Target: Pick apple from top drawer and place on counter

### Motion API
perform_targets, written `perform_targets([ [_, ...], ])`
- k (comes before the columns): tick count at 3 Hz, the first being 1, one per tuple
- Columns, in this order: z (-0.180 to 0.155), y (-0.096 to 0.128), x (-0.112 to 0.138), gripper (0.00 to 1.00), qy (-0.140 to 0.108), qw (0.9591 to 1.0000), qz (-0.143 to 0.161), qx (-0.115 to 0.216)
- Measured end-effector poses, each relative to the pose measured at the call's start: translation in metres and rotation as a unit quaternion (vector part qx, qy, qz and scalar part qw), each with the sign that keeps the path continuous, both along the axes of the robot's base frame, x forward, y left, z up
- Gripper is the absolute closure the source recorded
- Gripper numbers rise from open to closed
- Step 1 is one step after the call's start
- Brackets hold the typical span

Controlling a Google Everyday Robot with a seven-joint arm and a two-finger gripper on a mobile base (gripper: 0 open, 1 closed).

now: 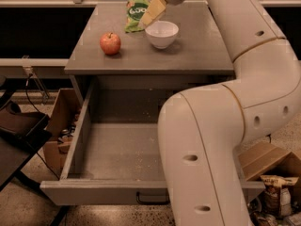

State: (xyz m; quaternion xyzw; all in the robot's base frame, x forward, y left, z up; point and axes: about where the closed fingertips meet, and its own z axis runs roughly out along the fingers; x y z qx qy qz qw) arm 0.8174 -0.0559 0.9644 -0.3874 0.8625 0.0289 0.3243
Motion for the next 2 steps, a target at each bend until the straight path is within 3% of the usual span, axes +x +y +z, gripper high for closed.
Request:
perform_targets([
  [1, 0.018, -0.065, -0.015, 0.00, 0.005, 0.9969, -0.079, -0.001],
  [2, 0.030, -0.128, -0.038, 0.00, 0.018, 0.9865, -0.163, 0.001],
])
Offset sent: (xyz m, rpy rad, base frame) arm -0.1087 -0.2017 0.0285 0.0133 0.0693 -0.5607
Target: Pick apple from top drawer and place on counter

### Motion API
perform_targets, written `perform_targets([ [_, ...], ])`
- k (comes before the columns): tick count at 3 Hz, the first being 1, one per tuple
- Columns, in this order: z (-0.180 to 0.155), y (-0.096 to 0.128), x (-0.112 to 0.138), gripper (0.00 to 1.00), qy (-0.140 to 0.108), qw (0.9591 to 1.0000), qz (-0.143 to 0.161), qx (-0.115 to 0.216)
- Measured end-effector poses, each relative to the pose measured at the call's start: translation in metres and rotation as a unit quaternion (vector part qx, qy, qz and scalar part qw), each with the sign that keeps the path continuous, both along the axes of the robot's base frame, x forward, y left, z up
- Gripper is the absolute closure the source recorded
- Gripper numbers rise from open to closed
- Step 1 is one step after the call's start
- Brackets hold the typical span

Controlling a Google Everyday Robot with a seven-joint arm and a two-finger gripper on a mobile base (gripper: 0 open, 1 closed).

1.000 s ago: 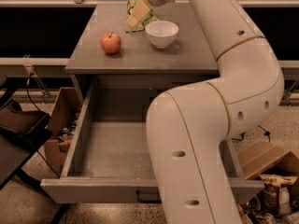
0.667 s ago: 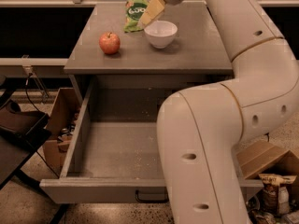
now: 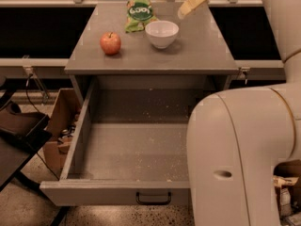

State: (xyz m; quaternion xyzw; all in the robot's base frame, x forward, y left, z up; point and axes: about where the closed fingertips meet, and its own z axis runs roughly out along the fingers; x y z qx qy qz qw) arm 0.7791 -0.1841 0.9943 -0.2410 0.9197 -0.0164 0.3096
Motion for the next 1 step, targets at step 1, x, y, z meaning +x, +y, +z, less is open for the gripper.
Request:
perform_targets([
  [1, 0.0016, -0.0510, -0.0294, 0.00, 0.018, 0.9969, -0.076, 0.010],
])
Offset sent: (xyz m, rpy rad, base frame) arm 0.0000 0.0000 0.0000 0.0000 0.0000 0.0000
